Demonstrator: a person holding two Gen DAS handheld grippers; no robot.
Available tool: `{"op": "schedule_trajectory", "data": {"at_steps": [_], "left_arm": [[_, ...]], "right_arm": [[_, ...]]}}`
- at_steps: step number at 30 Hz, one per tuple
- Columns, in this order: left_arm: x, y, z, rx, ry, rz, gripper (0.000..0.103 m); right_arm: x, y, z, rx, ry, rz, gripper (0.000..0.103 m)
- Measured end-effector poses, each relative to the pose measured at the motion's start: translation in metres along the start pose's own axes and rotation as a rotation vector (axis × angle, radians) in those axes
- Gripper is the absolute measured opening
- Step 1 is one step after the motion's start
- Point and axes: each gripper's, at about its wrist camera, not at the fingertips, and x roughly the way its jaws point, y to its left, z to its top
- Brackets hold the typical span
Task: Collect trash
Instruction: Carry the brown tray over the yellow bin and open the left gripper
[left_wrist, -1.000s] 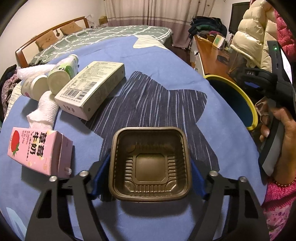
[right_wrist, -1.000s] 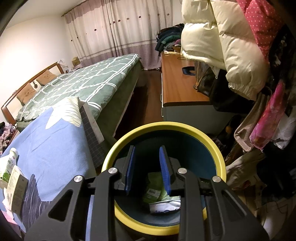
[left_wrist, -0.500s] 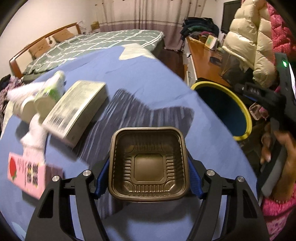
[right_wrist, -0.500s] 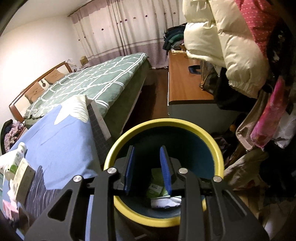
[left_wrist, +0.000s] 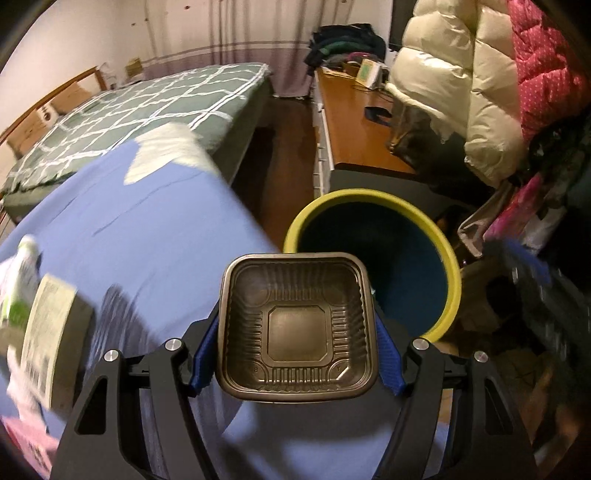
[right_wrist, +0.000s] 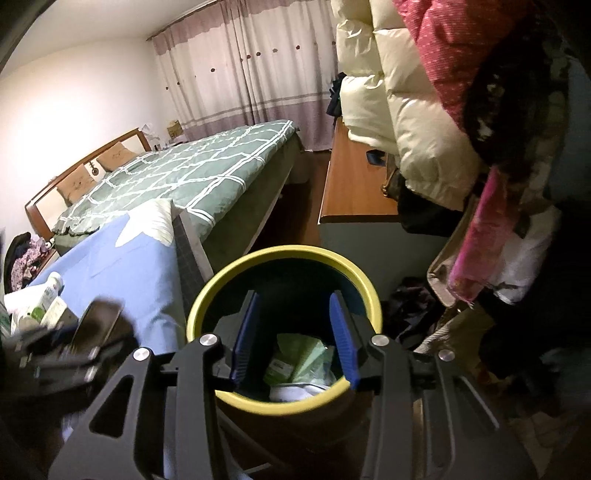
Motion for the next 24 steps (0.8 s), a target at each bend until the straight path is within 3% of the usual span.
{"op": "schedule_trajectory", "data": {"at_steps": [11,13,15,19,24], "left_arm": [[0.049,-0.040,0.047,0.021,0.033,-0.045,0.071],[0.055,-0.043,0.050,0.015,0.034,-0.058,0.085],[0.055,-0.043,0.052,0.007,0.029,-0.066,0.087],[0.034,-0.033,0.049,-0.022,-0.006,-0.070,0.088],[-0.031,0.011,0.018,-0.089,-0.104,-0.002,0.093]], "right_arm": [[-0.007,-0.025,-0.010,0.033,0.020,-0.014,0.041],[-0.007,-0.026,-0.012,0.035,0.023,-0.016,0.041],[-0.007,-0.026,-0.014,0.036,0.027,-0.015,0.041],[-0.004,-0.023,-0.017,0.028,0.040,-0.005,0.042],[0.000,-0.006,-0.019,0.001,0.052,0.031,0.042]]}}
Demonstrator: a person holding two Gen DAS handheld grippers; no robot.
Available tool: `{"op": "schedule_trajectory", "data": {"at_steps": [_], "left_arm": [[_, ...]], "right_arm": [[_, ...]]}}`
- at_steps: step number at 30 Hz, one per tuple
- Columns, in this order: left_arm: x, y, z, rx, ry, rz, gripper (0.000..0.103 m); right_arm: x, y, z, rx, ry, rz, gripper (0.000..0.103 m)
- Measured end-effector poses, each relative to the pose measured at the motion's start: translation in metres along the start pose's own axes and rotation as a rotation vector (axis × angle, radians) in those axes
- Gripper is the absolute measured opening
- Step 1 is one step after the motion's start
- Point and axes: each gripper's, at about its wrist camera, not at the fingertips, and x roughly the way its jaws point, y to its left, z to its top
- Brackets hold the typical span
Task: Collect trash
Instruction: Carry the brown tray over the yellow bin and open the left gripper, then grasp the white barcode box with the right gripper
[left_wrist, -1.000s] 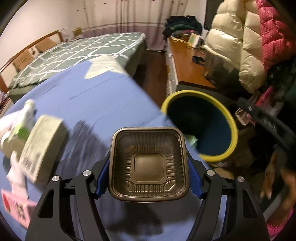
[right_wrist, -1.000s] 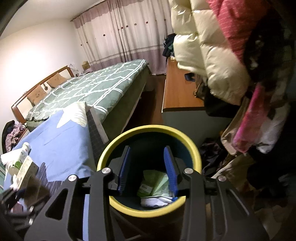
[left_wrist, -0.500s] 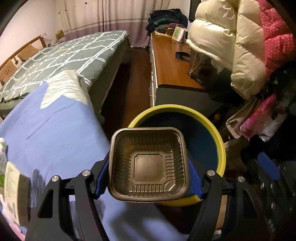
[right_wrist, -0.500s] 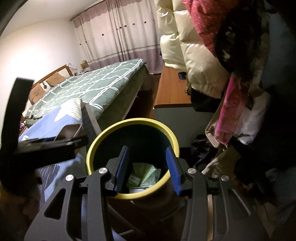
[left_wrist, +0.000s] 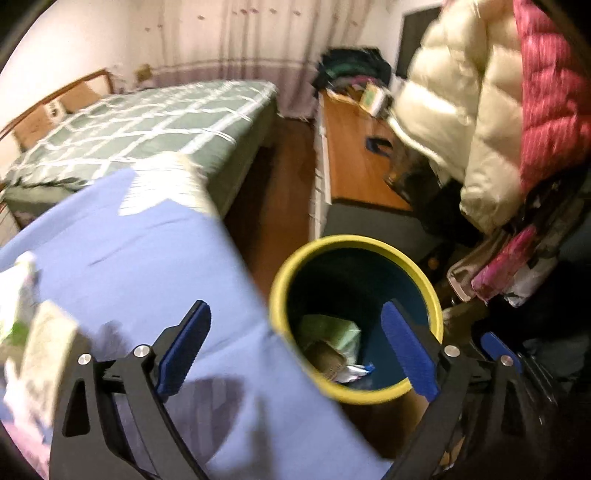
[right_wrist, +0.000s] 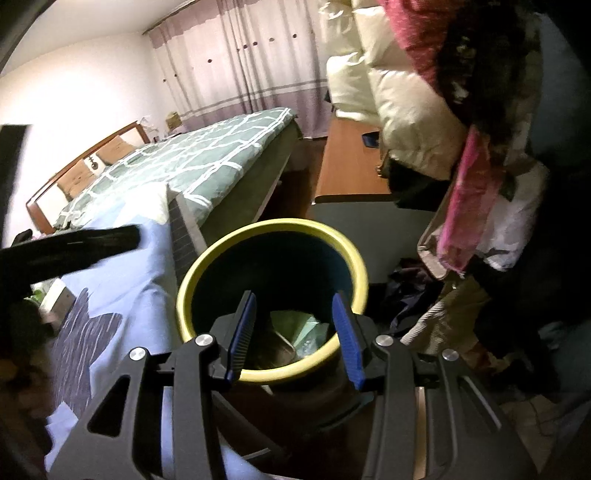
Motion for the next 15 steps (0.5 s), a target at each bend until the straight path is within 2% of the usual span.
{"op": "schedule_trajectory", "data": {"at_steps": [3,8,15], "left_arm": [[-0.036,0.031,-0.016,-0.041,-0.040,0.033,0.093],[-0.098,0.091,-0.053,-0.137,-0.122,0.136,0.094],[-0.169,0.169,-0.107,-0.276,-0.203,0.331,0.094]], "right_arm": [[0.002,0.016,-0.001,-0.027,0.006,0.028,0.043],[0.005,0.048,-0.003,-0.088,0.013,0.079,0.043],[0.003,0.113,-0.012,-0.192,0.026,0.175,0.044]]}}
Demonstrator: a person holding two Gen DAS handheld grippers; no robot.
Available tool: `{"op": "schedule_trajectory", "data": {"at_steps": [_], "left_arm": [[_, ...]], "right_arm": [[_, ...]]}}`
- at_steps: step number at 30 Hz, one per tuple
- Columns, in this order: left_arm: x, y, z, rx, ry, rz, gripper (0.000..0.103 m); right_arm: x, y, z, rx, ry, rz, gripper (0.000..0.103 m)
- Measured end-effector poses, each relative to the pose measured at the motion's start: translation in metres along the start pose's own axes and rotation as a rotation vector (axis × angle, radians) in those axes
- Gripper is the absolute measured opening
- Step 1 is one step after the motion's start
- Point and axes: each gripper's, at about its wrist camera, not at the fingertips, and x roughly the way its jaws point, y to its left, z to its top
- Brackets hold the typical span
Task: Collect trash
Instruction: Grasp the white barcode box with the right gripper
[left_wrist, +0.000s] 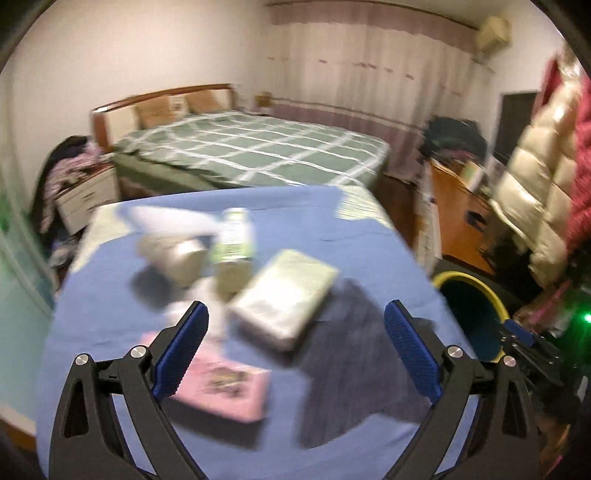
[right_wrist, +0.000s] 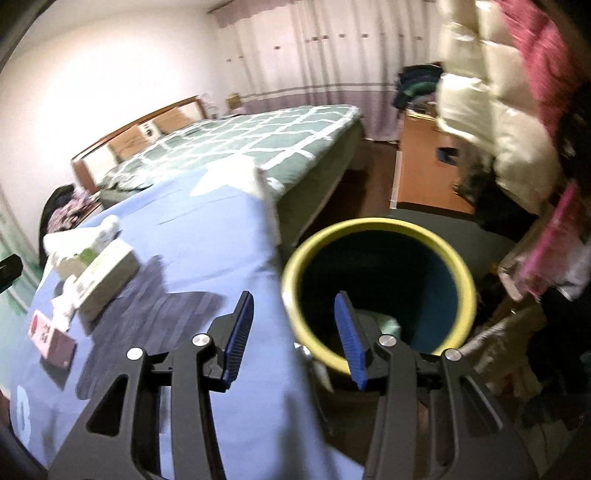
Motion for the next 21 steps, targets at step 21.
{"op": "schedule_trajectory", "data": {"at_steps": [21], "left_arm": [[-0.024,0.156,-0.031,-0.219,-0.020,0.217,0.095]], "right_arm": [[0.050,0.197,0.003,-0.271,0.109,0.263,0.044]]}}
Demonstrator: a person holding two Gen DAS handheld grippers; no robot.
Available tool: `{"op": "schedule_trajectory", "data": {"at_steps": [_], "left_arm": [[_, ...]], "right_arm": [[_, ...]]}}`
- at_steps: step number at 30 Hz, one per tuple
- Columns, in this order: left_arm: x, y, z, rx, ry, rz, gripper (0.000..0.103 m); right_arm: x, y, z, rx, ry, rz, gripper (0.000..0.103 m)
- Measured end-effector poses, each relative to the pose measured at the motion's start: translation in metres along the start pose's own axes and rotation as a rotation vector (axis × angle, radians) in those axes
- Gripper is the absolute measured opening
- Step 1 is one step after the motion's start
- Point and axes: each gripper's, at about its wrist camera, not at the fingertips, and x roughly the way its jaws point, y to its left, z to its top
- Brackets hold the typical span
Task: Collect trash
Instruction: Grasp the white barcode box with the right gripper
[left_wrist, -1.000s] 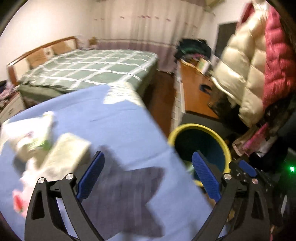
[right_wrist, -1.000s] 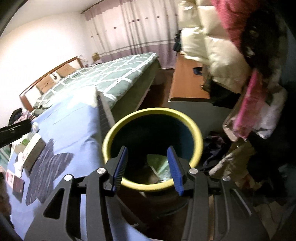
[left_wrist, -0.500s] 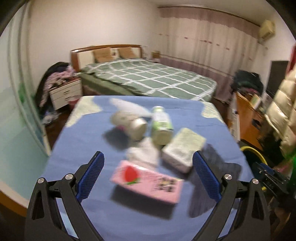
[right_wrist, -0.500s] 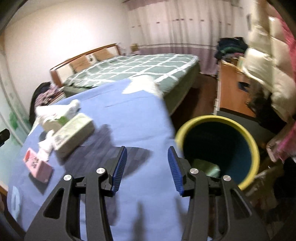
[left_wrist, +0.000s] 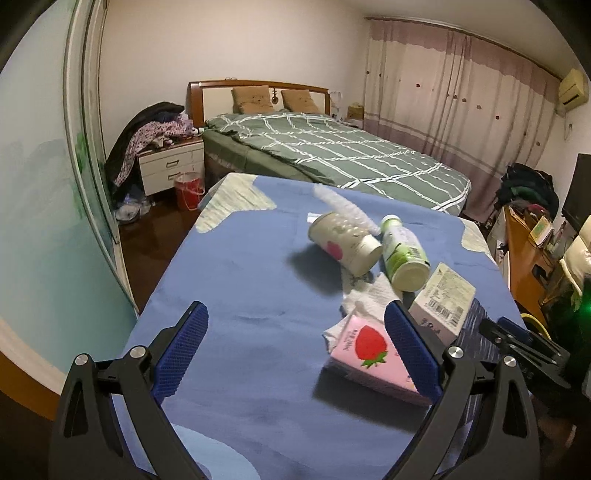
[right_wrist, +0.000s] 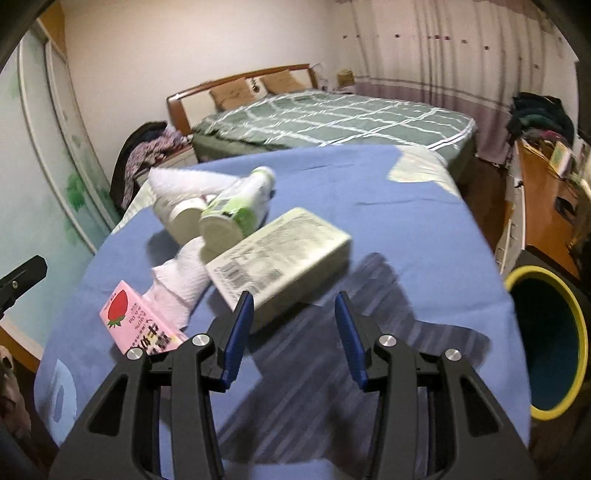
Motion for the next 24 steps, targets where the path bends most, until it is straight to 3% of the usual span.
{"op": "schedule_trajectory", "data": {"at_steps": [11,24], "left_arm": [[0.011,0.002,-0.002,-0.008,0.018,-0.022,0.095],[0.015,-0.006,-0.006,-0.004,0.031,-0.041,0.095]], "right_arm": [[0.036,0.017,-0.003,-0.033,0.088,-0.002,0.049],[0.018,-0.068,0.002,0.168,0.041,-0.142,0.050]]}}
